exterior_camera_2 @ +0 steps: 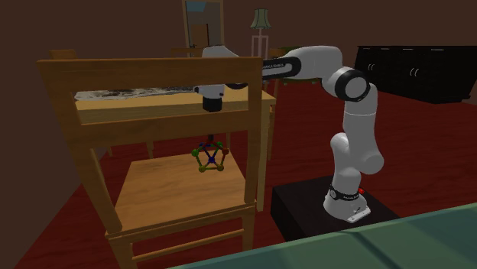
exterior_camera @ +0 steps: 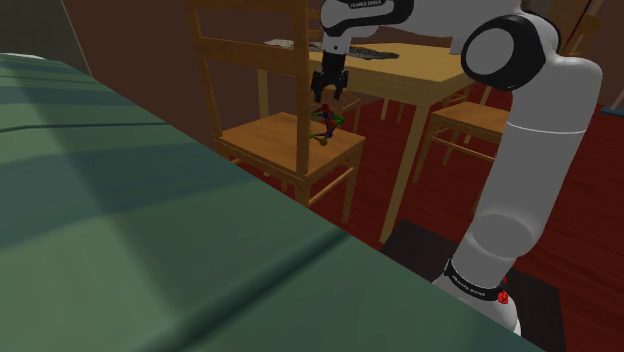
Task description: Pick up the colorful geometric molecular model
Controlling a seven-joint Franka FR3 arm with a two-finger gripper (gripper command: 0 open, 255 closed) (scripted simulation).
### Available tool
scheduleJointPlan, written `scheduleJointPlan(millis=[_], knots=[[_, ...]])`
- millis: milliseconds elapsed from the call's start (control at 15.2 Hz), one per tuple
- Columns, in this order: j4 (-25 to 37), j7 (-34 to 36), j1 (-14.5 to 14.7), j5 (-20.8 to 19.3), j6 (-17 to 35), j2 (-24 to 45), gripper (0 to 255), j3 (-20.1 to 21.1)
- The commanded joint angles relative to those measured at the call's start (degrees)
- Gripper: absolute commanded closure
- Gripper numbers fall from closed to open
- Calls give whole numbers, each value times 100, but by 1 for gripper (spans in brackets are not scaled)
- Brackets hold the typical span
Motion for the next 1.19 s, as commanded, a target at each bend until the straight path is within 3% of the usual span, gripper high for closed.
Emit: scheduleJointPlan(millis=[0, 528, 594, 1122], knots=[[115, -23, -34, 12, 85, 167, 0, -23], [-443, -33, -22, 10, 605, 129, 0, -17], [-446, -40, -26, 10, 607, 128, 255, -20], [-443, -38, -25, 10, 603, 127, 255, -20]])
